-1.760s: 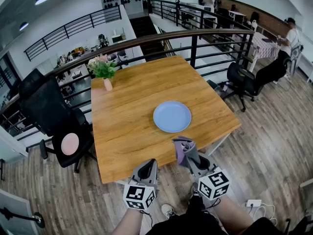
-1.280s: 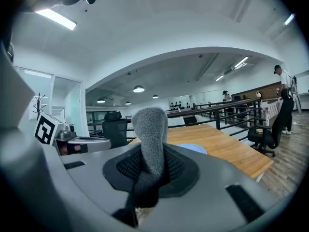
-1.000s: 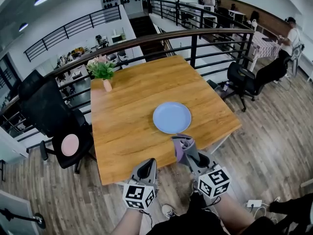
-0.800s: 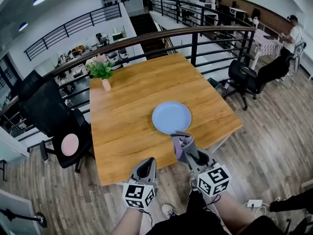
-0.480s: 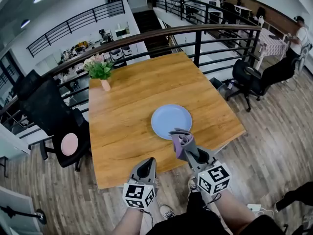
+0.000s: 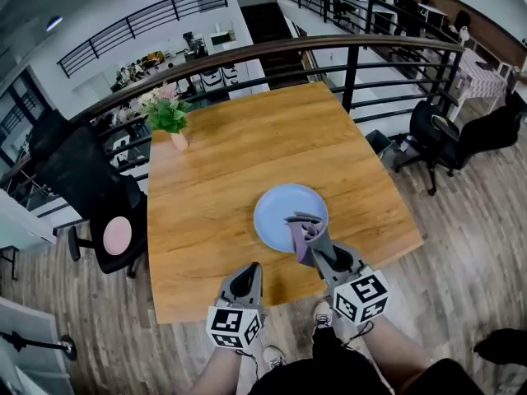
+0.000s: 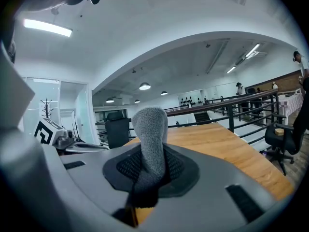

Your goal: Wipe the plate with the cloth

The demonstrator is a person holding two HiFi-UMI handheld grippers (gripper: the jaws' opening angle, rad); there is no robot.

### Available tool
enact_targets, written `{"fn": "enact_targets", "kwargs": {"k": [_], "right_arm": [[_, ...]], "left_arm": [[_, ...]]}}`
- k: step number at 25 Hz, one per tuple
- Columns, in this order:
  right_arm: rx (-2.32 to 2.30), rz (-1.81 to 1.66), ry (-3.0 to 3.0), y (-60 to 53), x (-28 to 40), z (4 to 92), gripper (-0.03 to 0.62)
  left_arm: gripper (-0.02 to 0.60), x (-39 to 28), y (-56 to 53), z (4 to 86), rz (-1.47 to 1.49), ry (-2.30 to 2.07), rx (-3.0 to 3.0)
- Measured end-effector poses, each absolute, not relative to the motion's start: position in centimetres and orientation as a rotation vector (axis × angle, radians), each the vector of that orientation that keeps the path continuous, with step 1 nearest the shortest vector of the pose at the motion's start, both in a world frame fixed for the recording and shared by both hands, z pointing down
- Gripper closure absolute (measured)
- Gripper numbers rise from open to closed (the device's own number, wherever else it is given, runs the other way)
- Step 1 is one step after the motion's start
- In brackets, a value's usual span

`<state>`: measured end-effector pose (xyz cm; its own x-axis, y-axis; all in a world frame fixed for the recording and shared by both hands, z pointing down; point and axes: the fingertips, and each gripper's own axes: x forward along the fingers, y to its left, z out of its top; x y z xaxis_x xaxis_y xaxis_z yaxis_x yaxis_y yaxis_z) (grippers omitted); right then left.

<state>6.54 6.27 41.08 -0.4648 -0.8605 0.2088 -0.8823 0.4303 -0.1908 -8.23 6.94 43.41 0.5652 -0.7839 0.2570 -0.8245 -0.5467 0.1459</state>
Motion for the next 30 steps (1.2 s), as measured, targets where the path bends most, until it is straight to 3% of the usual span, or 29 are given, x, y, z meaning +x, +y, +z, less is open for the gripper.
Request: {"fn": "enact_targets", "kwargs": {"k": [17,30], "right_arm": [[1.260,0.468,-2.668,-6.2,8.0,45.4,0.520],[1.046,0.493,-2.736,-8.2,7.1,46.8,0.520]], "left_arm": [[0.563,-7.3,-3.2,49.3,0.295,-1.575,2.283],[0.558,-7.0,-5.5,53.6,0.385,-1.640,2.061]]}}
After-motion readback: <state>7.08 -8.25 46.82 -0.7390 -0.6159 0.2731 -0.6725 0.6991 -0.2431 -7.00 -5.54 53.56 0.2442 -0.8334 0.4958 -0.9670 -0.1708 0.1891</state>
